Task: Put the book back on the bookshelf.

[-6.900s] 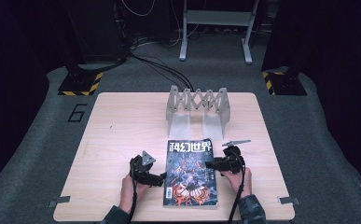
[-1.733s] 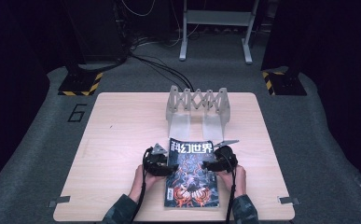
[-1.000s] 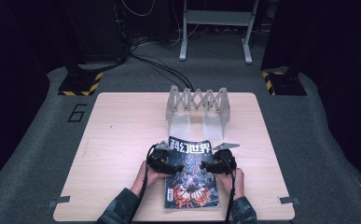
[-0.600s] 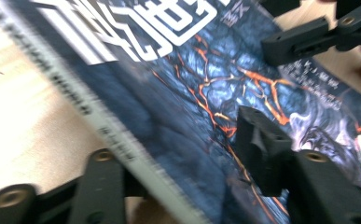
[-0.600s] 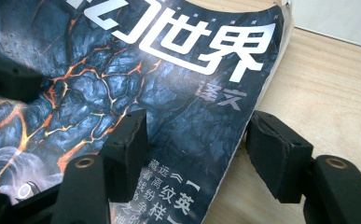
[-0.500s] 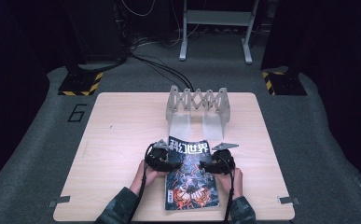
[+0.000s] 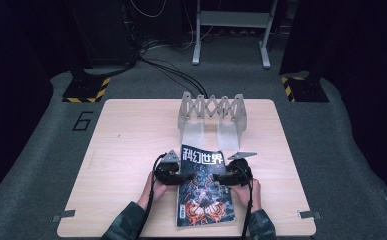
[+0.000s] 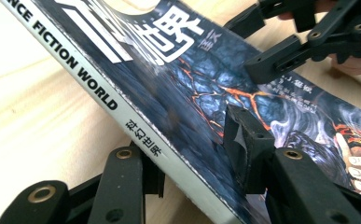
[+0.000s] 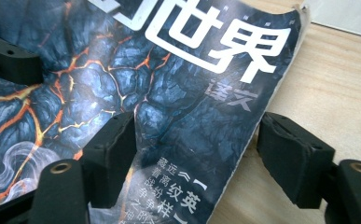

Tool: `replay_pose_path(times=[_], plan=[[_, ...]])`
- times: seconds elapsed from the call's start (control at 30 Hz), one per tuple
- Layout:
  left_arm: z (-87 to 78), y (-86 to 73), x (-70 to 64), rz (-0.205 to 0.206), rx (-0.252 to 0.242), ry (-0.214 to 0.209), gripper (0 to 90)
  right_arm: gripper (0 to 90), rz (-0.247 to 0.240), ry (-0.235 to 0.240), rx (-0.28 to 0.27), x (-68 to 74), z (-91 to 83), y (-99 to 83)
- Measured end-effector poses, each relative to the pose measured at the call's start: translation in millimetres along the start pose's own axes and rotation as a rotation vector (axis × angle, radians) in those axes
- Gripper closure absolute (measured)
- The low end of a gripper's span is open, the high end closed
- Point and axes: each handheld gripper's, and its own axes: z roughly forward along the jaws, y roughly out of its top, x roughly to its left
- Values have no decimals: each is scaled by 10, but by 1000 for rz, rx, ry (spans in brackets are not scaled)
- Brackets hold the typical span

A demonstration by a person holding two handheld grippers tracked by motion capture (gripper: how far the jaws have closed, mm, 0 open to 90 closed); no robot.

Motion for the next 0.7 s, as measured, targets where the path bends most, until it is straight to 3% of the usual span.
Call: replay_pose_path(times=[0.3, 0.33, 0.37, 0.47, 0.7], plan=[[-63, -30, -21, 43, -57, -15, 622, 264, 21, 32, 15, -24, 35, 58], [-77, -40, -40, 42, -84, -20, 624, 262, 13, 35, 20, -36, 47, 79], [-87, -39, -44, 53, -88, -14, 625, 262, -1, 35, 11, -53, 58, 85], [-110, -33, -48, 72, -91, -25, 627, 261, 17, 57, 22, -71, 59, 103], [-160, -35, -91, 100, -135, -39, 632, 246, 46, 157, 0, -195, 76, 125]])
